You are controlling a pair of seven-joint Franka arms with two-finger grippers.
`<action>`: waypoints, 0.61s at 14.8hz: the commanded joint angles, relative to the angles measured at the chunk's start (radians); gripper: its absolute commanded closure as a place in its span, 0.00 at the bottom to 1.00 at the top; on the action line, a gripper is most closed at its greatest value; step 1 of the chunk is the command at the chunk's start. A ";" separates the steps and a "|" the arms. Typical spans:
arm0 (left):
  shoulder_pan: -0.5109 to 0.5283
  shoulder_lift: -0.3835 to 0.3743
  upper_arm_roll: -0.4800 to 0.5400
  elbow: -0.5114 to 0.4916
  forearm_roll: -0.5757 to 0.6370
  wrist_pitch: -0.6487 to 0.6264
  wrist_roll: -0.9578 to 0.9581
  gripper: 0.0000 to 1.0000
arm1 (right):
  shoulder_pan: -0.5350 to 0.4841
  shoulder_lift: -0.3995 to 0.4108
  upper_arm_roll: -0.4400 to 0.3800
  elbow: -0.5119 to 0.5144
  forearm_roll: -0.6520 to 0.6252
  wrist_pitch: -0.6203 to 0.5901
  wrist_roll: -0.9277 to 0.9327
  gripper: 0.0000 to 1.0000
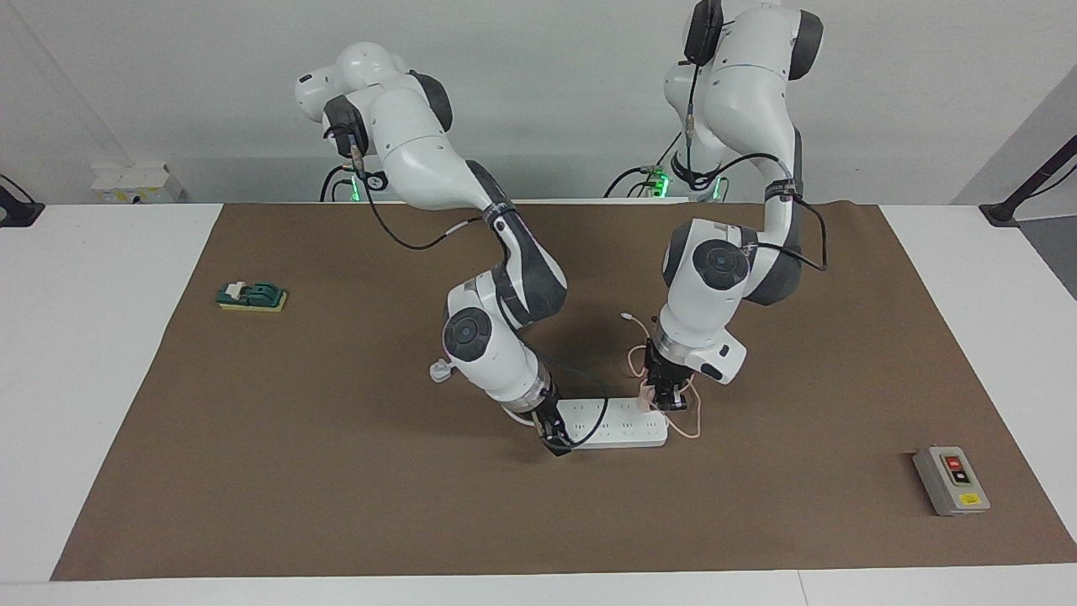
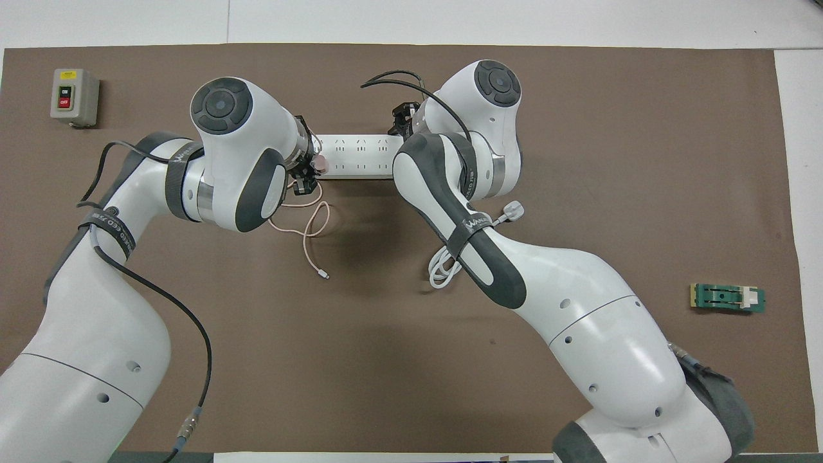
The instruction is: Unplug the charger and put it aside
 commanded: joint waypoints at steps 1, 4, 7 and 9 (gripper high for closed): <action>0.079 -0.071 0.018 0.089 0.036 -0.134 0.058 1.00 | 0.003 0.043 -0.002 0.016 0.005 0.063 -0.006 0.42; 0.147 -0.115 0.009 0.117 0.031 -0.253 0.166 1.00 | 0.005 0.045 -0.002 0.016 0.000 0.063 -0.006 0.42; 0.230 -0.187 0.021 0.117 -0.024 -0.350 0.345 1.00 | 0.006 0.043 -0.002 0.016 -0.001 0.061 -0.004 0.40; 0.294 -0.220 0.023 0.117 -0.016 -0.409 0.498 1.00 | 0.008 0.042 -0.002 0.018 -0.001 0.053 -0.001 0.27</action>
